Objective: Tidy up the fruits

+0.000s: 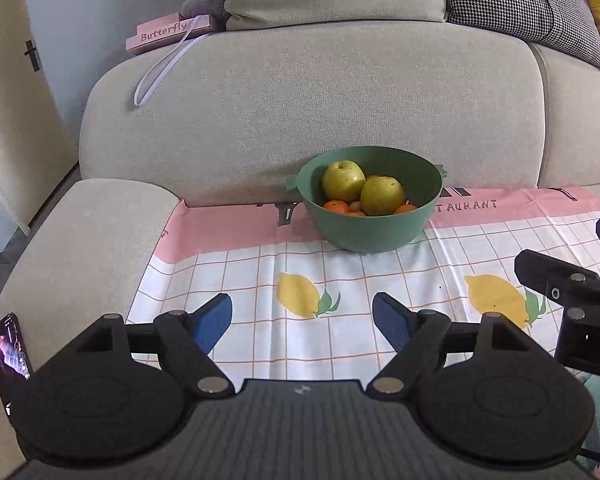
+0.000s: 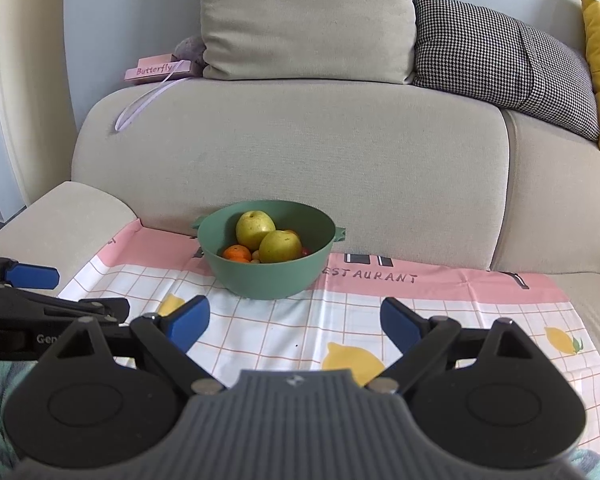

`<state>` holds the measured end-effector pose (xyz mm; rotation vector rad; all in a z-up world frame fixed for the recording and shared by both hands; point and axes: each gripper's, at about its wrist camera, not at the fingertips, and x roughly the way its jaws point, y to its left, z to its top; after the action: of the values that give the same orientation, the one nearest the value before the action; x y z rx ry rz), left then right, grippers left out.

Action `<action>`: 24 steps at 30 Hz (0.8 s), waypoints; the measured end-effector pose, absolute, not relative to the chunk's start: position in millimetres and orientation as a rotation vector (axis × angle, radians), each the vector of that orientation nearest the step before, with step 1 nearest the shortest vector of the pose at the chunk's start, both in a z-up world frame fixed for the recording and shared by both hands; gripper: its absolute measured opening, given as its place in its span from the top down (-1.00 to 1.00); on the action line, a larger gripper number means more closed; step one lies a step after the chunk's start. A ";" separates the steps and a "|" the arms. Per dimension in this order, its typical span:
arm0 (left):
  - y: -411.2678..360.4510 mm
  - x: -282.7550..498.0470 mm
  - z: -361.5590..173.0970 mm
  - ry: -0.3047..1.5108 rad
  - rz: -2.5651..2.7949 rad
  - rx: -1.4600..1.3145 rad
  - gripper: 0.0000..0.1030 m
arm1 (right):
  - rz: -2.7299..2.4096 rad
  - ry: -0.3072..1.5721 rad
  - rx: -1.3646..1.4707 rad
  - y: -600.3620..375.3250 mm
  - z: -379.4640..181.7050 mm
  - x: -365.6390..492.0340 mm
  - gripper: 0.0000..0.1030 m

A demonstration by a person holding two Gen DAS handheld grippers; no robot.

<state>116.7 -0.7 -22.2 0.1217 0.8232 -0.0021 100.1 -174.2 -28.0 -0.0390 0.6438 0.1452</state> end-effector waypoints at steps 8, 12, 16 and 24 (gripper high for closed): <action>-0.8 116.4 -22.1 0.824 -0.002 0.122 -0.82 | 0.144 0.643 -0.039 -173.1 -28.2 99.0 -0.73; -0.8 116.2 -21.8 0.824 -0.001 0.122 -0.82 | 0.143 0.643 -0.039 -172.6 -28.5 98.7 -0.73; -1.2 115.7 -21.8 0.824 0.000 0.122 -0.82 | 0.142 0.644 -0.039 -172.3 -28.7 98.5 -0.73; -1.0 115.8 -21.3 0.824 0.001 0.122 -0.82 | 0.143 0.644 -0.041 -172.5 -28.8 98.0 -0.73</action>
<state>115.8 -1.0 -21.3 0.1219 0.8237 0.0005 98.0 -172.5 -28.8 -0.0407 0.6436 0.1426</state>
